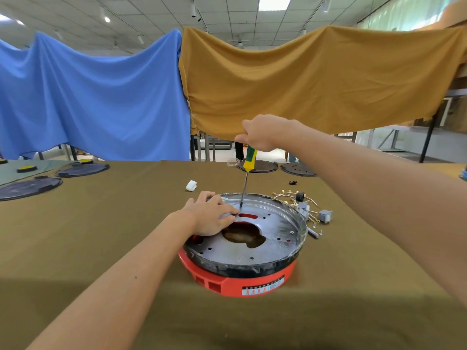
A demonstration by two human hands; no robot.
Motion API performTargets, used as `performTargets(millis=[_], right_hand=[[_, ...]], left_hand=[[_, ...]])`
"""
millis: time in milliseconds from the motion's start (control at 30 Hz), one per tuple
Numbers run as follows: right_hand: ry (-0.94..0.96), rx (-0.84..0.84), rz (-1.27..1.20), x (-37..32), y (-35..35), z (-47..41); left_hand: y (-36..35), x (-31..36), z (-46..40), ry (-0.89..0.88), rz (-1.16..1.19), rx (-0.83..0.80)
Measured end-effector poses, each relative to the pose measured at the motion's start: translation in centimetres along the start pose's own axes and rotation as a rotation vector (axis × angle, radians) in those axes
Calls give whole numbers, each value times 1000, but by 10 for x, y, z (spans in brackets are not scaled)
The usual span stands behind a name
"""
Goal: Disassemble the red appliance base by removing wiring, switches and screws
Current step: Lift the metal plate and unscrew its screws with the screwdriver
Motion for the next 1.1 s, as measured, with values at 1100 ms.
performTargets(millis=[1100], right_hand=[[-37, -87, -167, 3, 1, 3]], left_hand=[[0, 0, 0, 2, -9, -5]])
Point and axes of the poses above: each hand's wrist, its own z-axis away from the middle knuckle, its own y-axis out of the back of the hand, x = y × z, the point moved 8 cm from there along -z, towards the middle knuckle, and after that the axes turned 15 degrees about -z, right-handed, at the moved point
